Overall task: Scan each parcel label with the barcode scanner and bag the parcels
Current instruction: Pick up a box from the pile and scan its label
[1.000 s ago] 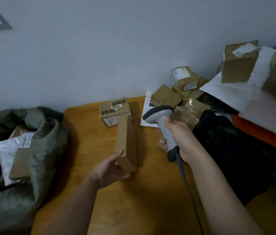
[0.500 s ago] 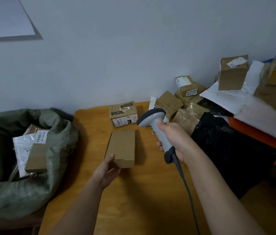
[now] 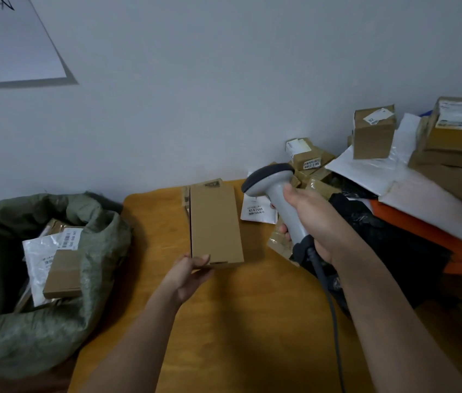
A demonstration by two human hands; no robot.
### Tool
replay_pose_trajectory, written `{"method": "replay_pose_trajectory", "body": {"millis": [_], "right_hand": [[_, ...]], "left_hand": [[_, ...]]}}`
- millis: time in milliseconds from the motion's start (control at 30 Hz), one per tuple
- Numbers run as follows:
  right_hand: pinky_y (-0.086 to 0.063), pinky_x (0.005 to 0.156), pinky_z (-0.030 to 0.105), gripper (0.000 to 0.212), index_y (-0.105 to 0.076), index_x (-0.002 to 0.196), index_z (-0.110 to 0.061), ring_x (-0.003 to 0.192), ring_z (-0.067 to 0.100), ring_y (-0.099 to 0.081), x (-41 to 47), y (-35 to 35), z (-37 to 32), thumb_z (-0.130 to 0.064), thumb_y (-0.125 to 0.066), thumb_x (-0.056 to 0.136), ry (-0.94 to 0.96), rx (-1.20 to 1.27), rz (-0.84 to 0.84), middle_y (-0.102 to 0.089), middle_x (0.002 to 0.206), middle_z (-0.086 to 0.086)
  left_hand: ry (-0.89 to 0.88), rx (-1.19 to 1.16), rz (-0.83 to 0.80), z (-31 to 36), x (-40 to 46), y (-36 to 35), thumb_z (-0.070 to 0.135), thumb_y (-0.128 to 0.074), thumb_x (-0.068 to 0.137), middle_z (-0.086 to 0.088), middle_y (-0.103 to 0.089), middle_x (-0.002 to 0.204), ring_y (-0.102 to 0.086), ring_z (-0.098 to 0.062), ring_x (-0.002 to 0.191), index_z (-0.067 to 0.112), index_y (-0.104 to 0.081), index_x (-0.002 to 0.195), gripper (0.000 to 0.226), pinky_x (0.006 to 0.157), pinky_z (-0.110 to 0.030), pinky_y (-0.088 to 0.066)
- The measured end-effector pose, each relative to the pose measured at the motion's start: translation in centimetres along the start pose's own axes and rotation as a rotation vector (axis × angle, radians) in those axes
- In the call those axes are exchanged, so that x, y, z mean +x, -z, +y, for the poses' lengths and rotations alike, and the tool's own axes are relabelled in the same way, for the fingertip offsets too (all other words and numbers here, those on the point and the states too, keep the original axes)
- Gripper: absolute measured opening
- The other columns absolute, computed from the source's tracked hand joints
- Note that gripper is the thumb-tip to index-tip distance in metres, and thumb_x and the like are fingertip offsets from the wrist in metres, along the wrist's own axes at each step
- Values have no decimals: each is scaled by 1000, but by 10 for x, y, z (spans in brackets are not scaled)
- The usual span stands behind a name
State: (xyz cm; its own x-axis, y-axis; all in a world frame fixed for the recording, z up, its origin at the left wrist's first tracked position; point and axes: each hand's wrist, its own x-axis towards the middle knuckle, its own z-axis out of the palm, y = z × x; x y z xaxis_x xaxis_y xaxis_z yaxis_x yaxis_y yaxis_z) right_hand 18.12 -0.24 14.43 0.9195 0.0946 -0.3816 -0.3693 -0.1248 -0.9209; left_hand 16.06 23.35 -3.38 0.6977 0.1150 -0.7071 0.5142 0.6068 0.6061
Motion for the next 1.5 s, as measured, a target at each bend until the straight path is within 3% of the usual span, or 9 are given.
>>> {"method": "replay_pose_trajectory", "body": {"millis": [200, 367, 700, 867, 1000, 1100, 1200, 1333, 1500], "right_hand": [[-44, 45, 24, 39, -62, 109, -6, 46, 11, -55, -5, 2, -11, -40, -44, 103, 136, 34, 0, -63, 80, 14], [-46, 46, 24, 37, -60, 116, -10, 47, 8, -53, 12, 1, 3, -39, -62, 94, 111, 285, 140, -67, 99, 10], [-61, 76, 39, 105, -40, 143, -10, 93, 24, -68, 42, 17, 35, -60, -83, 62, -108, 405, 258, -65, 118, 10], [-47, 42, 20, 54, -61, 119, -5, 53, 10, -49, 37, 21, 43, -22, -84, 74, -71, 416, 195, -62, 82, 5], [-47, 44, 21, 51, -60, 119, -5, 54, 9, -48, 38, 16, 48, -18, -83, 76, -58, 504, 213, -60, 78, 4], [-48, 43, 20, 55, -55, 125, -8, 58, 11, -50, 41, 9, 52, -14, -82, 78, -45, 639, 300, -61, 83, 5], [-48, 44, 19, 63, -54, 130, -8, 62, 11, -53, 43, 5, 58, -14, -84, 75, -46, 697, 344, -65, 94, 8], [-49, 46, 20, 67, -50, 131, -7, 58, 9, -53, 43, 3, 62, -11, -84, 74, -53, 699, 341, -65, 94, 9], [-49, 45, 19, 62, -51, 130, -6, 53, 7, -52, 38, 8, 60, -9, -82, 76, -40, 659, 297, -65, 86, 6]], "left_hand": [[-174, 32, 1, 10, -17, -21, -6, -65, 85, -19, -57, 122, -59, -33, 106, 11, -39, 131, 56, 78, -37, -56], [-921, 748, 310, 23, -40, -36, 3, -77, 76, 1, -52, 112, -51, -14, 102, 17, -46, 109, 47, 74, -21, -50], [-1661, 1272, 85, 54, -37, -20, -18, -78, 64, -11, -37, 129, -38, -35, 135, 13, -39, 106, 65, 100, -47, -46], [-1699, 1201, 89, 59, -40, -27, -20, -74, 65, -10, -37, 132, -35, -26, 137, 14, -39, 110, 66, 101, -44, -47], [-1516, 1018, 251, 58, -43, -36, -16, -71, 71, -17, -34, 138, -35, -11, 128, 12, -36, 128, 73, 106, -18, -40], [-841, 484, 251, 58, -54, -60, 0, -58, 92, -15, -42, 137, -58, -17, 103, 10, -30, 139, 56, 86, -27, -54], [-302, 79, -96, 58, -61, -69, 24, -45, 100, -21, -58, 120, -65, -31, 95, 6, -52, 118, 27, 86, -45, -56], [-231, 117, -326, 43, -72, -76, 41, -60, 91, -12, -63, 110, -65, -34, 99, 10, -55, 124, 46, 93, -54, -51], [-268, 85, -348, 39, -68, -84, 10, -68, 87, -14, -64, 114, -67, -37, 98, 10, -41, 136, 56, 84, -46, -57]]}}
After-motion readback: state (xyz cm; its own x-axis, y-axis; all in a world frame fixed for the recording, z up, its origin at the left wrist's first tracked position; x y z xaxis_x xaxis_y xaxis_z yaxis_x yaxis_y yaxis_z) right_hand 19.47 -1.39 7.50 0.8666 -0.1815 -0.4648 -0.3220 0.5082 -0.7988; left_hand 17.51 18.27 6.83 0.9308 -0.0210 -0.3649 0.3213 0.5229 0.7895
